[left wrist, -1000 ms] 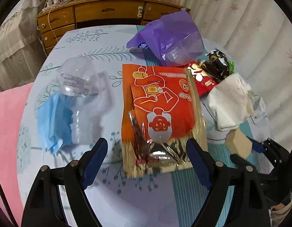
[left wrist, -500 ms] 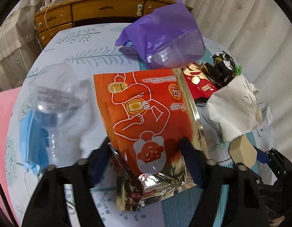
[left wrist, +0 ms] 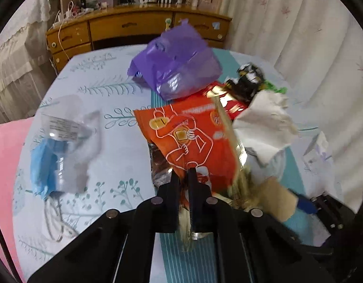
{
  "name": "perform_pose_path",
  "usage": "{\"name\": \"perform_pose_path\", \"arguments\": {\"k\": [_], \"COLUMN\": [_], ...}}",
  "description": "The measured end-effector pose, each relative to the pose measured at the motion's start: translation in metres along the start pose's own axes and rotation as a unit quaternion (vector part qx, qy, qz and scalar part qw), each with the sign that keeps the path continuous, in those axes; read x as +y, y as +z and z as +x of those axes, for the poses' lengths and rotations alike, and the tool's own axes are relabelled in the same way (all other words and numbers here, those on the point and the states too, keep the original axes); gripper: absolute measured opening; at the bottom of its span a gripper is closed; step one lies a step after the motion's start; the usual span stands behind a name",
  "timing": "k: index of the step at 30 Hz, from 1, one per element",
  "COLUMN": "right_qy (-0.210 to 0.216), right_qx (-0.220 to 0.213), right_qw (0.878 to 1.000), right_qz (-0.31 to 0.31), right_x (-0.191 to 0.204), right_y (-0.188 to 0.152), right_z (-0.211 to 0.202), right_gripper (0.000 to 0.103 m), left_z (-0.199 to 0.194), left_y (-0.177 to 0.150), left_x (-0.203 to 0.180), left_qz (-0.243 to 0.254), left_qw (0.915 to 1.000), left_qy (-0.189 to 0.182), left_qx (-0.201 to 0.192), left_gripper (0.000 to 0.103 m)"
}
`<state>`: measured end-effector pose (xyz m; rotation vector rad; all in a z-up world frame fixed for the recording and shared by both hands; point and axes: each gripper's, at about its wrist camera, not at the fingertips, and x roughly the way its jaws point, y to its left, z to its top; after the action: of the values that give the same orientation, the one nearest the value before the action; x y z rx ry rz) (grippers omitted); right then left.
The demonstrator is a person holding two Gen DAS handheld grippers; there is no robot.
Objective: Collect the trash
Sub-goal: 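Grasp the orange-gold snack bag with the left tool, then carry the snack bag down over the trash bin with the left tool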
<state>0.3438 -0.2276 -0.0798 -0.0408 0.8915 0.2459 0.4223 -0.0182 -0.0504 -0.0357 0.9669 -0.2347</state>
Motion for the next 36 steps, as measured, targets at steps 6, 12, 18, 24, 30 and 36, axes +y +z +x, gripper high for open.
{"name": "perform_pose_path", "arguments": {"k": [6,12,18,24,30,36], "right_qy": [0.025,0.045,0.064,0.077,0.088,0.096], "right_qx": [-0.002,-0.025,-0.054,-0.063,-0.051,-0.017], "right_qw": [1.0,0.999,0.997,0.995,0.995,0.995], "right_qz": [0.004,0.008,0.007,-0.007,-0.015,-0.025], "right_x": [0.02,0.041,0.062,0.083,0.101,0.12], "right_y": [-0.025,-0.046,-0.071,-0.111,-0.159,-0.213], "right_z": [-0.03,-0.083,-0.143,-0.196,-0.228,-0.228], "right_gripper": [0.049,0.049,0.049,0.049,0.049,0.049], "left_z": [-0.066,-0.136,-0.205,-0.258,-0.287,-0.282], "left_y": [-0.02,-0.059,-0.111,-0.175,-0.246,-0.313], "left_x": [-0.008,-0.018,-0.025,-0.033,-0.042,-0.047], "left_qz": [0.032,0.062,0.077,0.097,0.118,0.129], "left_qw": [0.999,0.9965,0.994,0.9912,0.9875,0.9855], "left_qy": [-0.002,-0.008,-0.025,-0.049,-0.08,-0.105], "left_qx": [-0.032,-0.055,-0.073,-0.076,-0.067,-0.036], "left_gripper": [0.0,0.0,0.0,0.0,0.0,0.0]}}
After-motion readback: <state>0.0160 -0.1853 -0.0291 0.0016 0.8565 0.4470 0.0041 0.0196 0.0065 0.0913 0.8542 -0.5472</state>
